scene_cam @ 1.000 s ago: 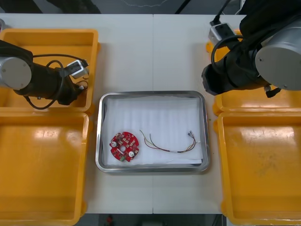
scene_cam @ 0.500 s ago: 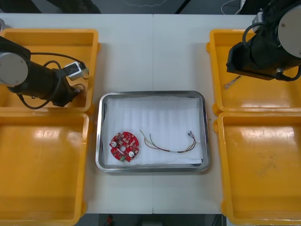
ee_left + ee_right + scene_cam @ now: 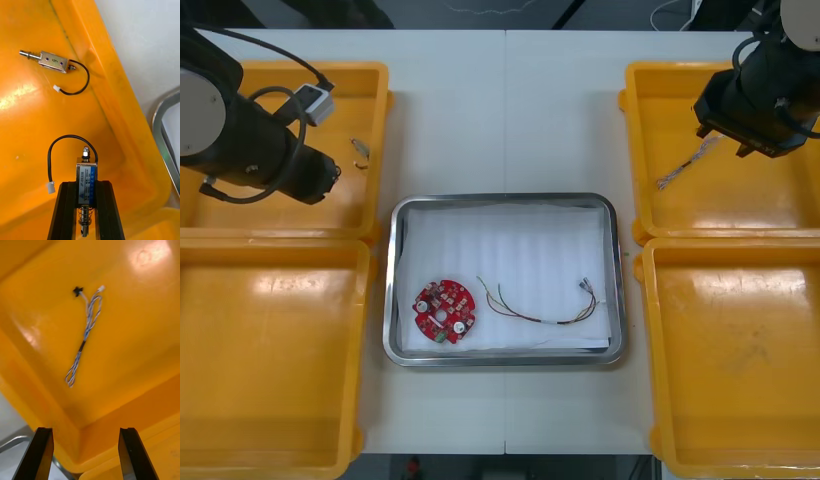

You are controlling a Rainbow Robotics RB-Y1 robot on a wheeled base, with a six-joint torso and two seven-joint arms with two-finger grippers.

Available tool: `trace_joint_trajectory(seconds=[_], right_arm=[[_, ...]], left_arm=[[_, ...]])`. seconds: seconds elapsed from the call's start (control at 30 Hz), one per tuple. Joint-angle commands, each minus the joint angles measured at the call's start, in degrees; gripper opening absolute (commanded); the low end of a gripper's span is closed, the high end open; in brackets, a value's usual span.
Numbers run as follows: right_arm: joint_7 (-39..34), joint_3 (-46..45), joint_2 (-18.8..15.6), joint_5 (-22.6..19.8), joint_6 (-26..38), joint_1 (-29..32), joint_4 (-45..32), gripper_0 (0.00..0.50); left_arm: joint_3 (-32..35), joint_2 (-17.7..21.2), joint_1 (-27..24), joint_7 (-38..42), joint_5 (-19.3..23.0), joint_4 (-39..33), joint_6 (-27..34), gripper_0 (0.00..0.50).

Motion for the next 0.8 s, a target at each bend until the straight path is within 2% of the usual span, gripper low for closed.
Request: trace_joint_trajectory(seconds=[0.03, 0.23, 0.43, 0.53, 0.7, 0.8], right_arm=[[-1.9, -1.7, -1.3, 3.1, 0.2, -6.8, 7.1, 0.5], [-2.6, -2.2, -0.2, 5.7, 0.2, -10.7, 16.5, 0.5], [-4.3, -4.5, 2.2, 9.5, -1.7, -12.5, 22.7, 0.5], [-4.8, -5.0, 2.5, 9.6, -3.6, -12.9, 24.4, 0.5], [-5.7, -5.6, 4.0, 9.8, -8.7, -13.6, 27.1, 0.5], [-6.0, -5.9, 4.6, 9.8, -10.6, -13.6, 27.7, 0.5]], left_arm=[[1.1, -1.4, -2.1, 0.3, -1.4, -6.7, 5.6, 0.001], [1.1, -5.7, -4.6, 10.7, -2.5, -13.1, 14.5, 0.001], [1.1, -11.2, -4.7, 18.4, -4.4, -20.1, 23.7, 0.001], [0.9, -13.4, -4.7, 20.6, -5.1, -22.0, 24.0, 0.0], [-4.0, -17.2, -4.7, 24.8, -11.0, -24.1, 24.0, 0.001], [-6.5, -17.9, -4.7, 25.4, -13.5, -23.5, 24.0, 0.0]])
